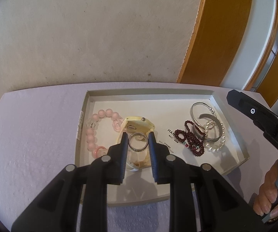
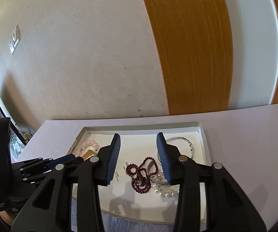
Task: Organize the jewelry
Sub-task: 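Lower the silver ring into the tray and open the left tool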
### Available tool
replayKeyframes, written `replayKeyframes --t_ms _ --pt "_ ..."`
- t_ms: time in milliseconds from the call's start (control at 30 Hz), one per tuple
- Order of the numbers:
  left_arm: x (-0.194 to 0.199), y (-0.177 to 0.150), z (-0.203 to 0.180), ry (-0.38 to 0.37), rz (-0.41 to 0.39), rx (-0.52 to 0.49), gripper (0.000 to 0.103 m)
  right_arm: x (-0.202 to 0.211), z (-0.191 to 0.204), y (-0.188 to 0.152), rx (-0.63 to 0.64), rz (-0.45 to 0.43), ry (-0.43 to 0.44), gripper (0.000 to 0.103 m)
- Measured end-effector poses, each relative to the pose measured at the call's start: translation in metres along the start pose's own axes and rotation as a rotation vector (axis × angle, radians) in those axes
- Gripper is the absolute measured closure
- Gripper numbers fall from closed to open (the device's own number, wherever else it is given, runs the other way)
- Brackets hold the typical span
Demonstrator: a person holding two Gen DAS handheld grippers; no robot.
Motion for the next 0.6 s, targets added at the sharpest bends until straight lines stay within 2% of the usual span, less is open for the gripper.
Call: replayKeyframes --t_ms 400,433,500,600 --pt "-0.007 0.004 -0.002 -0.015 0.012 0.024 0.081 -0.001 -0.012 -0.001 -0.022 -0.005 -0.024 0.062" --pt "-0.008 0.004 -0.001 -0.022 0.015 0.036 0.08 -0.002 -0.013 -0.002 -0.022 -0.002 -0.026 0.062" --pt "-0.01 0.004 0.002 -0.026 0.019 0.05 0.071 -0.003 -0.013 -0.003 -0.021 0.002 -0.028 0.062" --pt "-0.01 0.002 0.008 -0.017 0.021 0.056 0.069 -0.004 -0.014 -0.004 -0.022 0.005 -0.031 0.062"
Point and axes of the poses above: each gripper's, at about its wrist camera, not at the fingertips, and x roughly against the way its jaws point, z to its left, y to its top, the point moved 7 cm from there along -x, roughly the way its jaws point, and after that the axes turned 7 degrees about -z, right-handed, at the moved point
